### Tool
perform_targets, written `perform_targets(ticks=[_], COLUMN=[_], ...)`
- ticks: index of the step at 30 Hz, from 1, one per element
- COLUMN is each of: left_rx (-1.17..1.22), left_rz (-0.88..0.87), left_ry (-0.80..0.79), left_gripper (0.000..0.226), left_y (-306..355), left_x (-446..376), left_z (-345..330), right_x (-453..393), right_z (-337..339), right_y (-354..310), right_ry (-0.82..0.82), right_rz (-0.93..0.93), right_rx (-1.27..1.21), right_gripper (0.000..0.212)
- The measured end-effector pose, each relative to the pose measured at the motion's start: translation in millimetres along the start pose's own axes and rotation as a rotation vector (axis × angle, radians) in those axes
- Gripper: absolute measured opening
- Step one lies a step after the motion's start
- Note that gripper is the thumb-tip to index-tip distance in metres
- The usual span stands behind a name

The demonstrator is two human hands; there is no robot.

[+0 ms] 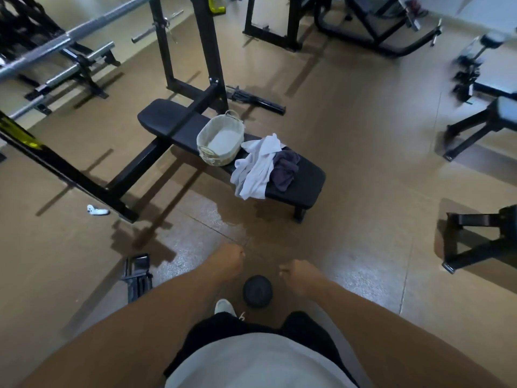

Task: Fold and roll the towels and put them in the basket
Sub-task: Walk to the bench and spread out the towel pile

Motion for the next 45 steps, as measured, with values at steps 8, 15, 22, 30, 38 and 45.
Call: perform_targets(ticks=[8, 15, 22, 30, 38, 45], left_rx=[-0.052, -0.082, 0.003, 0.033, 0.105, -0.143], left_rz=[-0.061, -0.043, -0.046, 0.027, 0.017, -0.151], left_ry=[-0.029, -0.087, -0.005, -0.017, -0.090, -0.140], left_gripper=[0.027, 0.031, 0.025, 0.030, 0.027, 0.033], left_y=[-8, 15, 52, 29, -15, -63], left_x=[-100, -205, -274, -337, -371, -393], left_z=[76, 118, 144, 149, 155, 166], right_x=[-94, -176, -247, -295, -337, -370], right_z=[82, 169, 254, 268, 248, 221], right_y=[-10, 14, 49, 51, 29, 2], right_ry=[0.020, 0.006, -0.058, -0.119, -0.161, -0.144], right_rz=[-0.013, 0.125, 0.127, 0.066, -0.037, -0.107], right_rx=[-0.011, 0.192, 0.261, 0.222, 0.096, -0.059], right_gripper=[0.043, 0.040, 0.039, 0.041, 0.043, 0.051])
Point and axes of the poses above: each hand's wrist, its own x-axis away from the middle knuckle, its own z-axis out of the back of the hand, y = z × x, the point moved 2 cm from there along -x, towards the middle knuckle, and after that the axes turned 7 degrees about -z, right-handed, at the moved point
